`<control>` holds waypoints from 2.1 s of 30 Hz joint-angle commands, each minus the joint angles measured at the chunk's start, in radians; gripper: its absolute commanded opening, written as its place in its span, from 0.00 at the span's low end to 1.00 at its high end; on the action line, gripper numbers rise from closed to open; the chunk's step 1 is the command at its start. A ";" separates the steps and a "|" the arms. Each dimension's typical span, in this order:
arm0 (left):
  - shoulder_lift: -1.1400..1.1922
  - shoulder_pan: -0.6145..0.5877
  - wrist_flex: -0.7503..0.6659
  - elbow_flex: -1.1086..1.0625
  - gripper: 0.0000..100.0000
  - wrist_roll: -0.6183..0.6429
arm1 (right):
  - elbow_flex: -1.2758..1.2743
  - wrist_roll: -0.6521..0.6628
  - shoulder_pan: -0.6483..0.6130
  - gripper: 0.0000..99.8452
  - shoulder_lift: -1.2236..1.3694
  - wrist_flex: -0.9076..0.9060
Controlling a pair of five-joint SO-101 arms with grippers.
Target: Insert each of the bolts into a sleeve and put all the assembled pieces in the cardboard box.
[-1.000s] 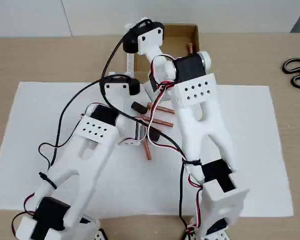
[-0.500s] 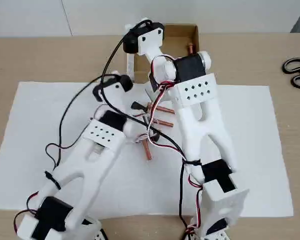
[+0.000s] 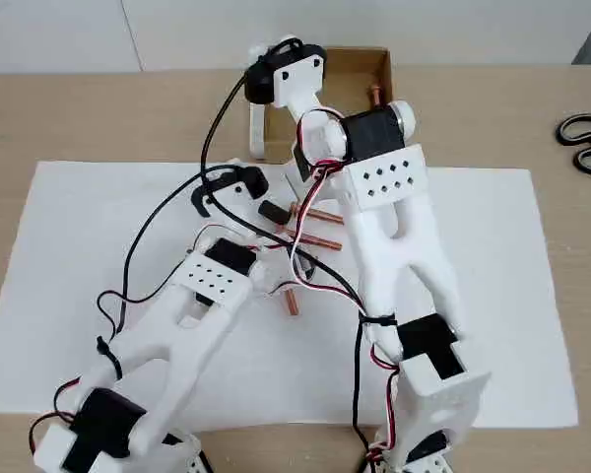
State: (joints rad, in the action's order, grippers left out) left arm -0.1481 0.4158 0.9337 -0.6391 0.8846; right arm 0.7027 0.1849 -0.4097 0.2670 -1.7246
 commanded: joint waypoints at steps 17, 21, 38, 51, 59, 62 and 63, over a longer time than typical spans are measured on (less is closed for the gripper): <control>-0.005 0.000 -0.187 -0.105 0.11 -0.002 | 0.005 -0.009 0.004 0.00 -0.070 0.004; -0.005 0.000 -0.187 -0.105 0.11 -0.002 | 0.005 -0.009 0.004 0.00 -0.070 0.004; -0.005 0.002 -0.187 -0.124 0.01 -0.002 | 0.005 -0.009 0.004 0.00 -0.070 0.004; -0.015 0.008 -0.091 -0.038 0.01 -0.002 | 0.005 -0.009 0.004 0.00 -0.071 0.004; -0.015 0.002 0.262 0.239 0.01 -0.106 | 0.005 -0.009 0.004 0.00 -0.071 0.005; -0.015 0.002 0.341 0.315 0.01 -0.150 | 0.005 -0.009 0.002 0.00 -0.071 0.008; -0.015 0.000 0.367 0.340 0.01 -0.161 | 0.005 -0.011 0.002 0.00 -0.071 0.008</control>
State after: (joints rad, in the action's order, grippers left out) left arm -0.1481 0.4173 1.2359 -0.4028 0.7572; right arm 0.7027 0.1849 -0.4097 0.2670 -1.7246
